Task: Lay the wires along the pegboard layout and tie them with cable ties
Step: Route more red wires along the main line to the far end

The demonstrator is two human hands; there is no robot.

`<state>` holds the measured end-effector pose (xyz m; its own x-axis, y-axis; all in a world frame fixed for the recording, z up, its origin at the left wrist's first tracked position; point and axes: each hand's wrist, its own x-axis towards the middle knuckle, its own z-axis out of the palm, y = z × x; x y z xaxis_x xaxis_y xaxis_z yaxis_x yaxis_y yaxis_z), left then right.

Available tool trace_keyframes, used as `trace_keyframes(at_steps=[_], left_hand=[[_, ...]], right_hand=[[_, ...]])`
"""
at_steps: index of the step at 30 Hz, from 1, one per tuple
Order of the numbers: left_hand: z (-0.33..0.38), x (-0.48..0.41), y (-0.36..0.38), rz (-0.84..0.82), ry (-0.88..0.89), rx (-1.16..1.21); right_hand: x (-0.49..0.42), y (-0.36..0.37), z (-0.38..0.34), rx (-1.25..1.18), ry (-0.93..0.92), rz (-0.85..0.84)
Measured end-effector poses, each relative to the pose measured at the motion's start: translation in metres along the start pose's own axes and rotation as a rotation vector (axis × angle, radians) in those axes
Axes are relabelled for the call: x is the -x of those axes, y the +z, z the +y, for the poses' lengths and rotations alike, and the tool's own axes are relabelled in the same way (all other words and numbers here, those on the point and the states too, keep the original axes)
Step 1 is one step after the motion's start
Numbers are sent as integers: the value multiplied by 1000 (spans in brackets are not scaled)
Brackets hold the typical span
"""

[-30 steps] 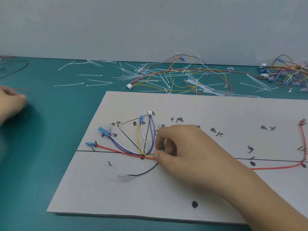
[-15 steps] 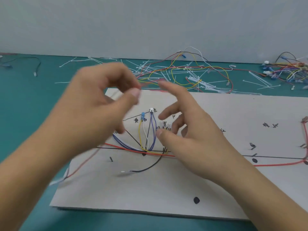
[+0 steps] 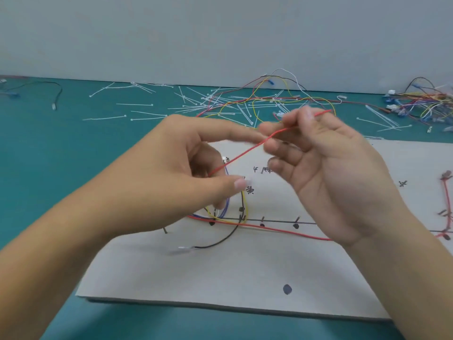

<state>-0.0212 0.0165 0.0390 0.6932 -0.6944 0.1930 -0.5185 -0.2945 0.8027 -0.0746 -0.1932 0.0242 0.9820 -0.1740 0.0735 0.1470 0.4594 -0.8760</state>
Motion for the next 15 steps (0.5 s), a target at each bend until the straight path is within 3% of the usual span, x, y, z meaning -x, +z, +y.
trace_keyframes(at_steps=[3,6,12,15], left_hand=[[-18,9,-12,67,-28,-95],[-33,21,-24,165,-47,-12],[-44,22,-45,394,-33,29],[-50,14,-49,401,-61,120]], right_hand=[[-5,-11,-14,-25,-97,179],[-6,-17,-26,47,-119,251],[25,-19,-35,210,-282,58],[40,-17,-36,264,-321,-49]])
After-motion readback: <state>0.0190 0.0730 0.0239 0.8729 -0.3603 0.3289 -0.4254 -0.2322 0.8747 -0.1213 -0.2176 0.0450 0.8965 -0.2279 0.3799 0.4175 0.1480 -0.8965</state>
